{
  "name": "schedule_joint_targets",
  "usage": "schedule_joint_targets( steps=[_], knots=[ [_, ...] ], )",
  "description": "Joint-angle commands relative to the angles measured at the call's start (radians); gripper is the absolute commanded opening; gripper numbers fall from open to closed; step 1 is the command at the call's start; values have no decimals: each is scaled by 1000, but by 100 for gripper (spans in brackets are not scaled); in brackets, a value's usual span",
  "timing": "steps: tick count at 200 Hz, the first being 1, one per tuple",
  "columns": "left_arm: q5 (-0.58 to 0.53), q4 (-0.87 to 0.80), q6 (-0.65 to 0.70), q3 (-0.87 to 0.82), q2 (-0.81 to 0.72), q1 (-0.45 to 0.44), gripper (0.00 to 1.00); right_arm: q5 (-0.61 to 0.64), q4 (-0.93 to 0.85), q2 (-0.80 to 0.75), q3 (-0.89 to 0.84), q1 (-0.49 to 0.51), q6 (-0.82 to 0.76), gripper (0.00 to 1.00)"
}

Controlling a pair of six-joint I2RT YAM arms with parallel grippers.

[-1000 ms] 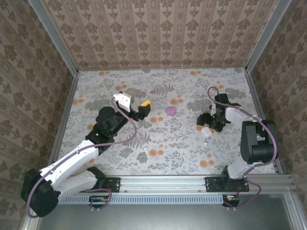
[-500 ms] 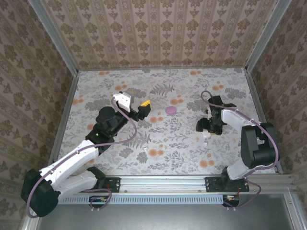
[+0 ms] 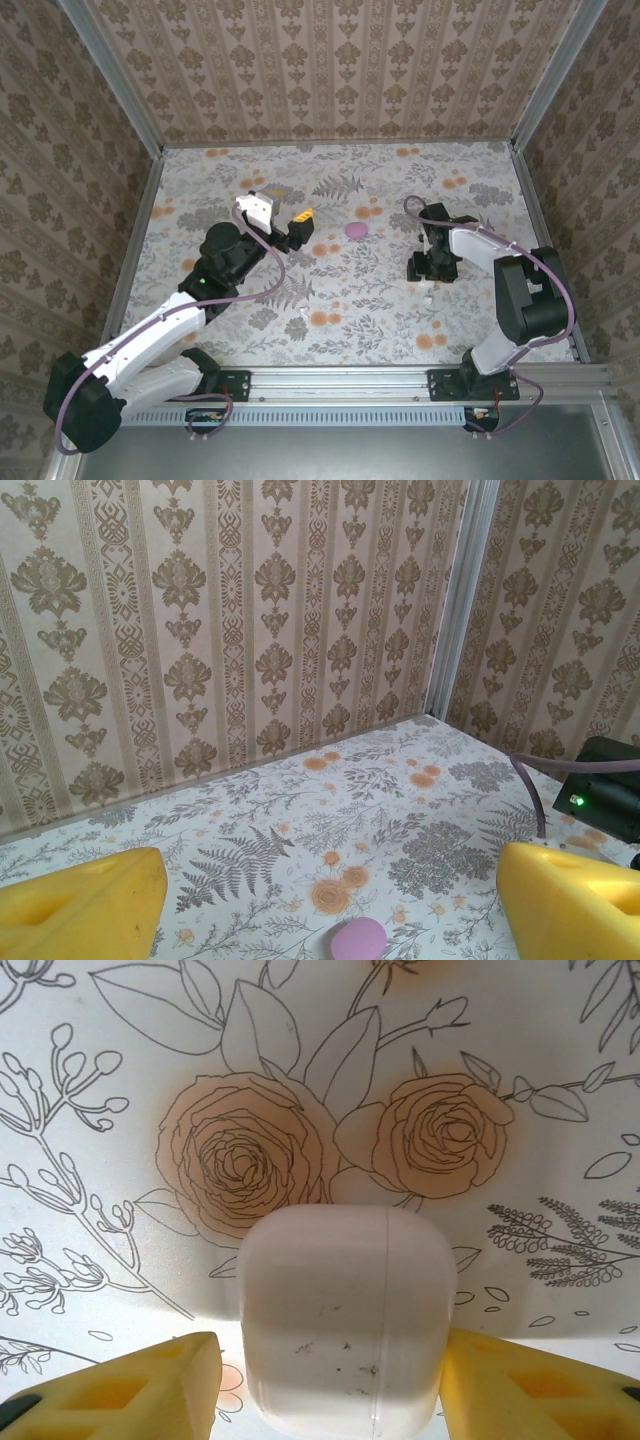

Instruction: Insert wireless bluetooth earbuds into charging case

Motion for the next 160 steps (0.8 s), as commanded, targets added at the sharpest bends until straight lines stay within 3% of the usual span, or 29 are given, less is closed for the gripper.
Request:
schedule_joint_targets(
  steps=[1, 160],
  knots=[
    [-10, -11, -15, 9, -6, 10, 87, 44, -20, 16, 4, 13, 31, 60],
    [-13, -32, -39, 18, 1, 11, 87, 80, 7, -21, -15, 46, 42, 49]
  ],
)
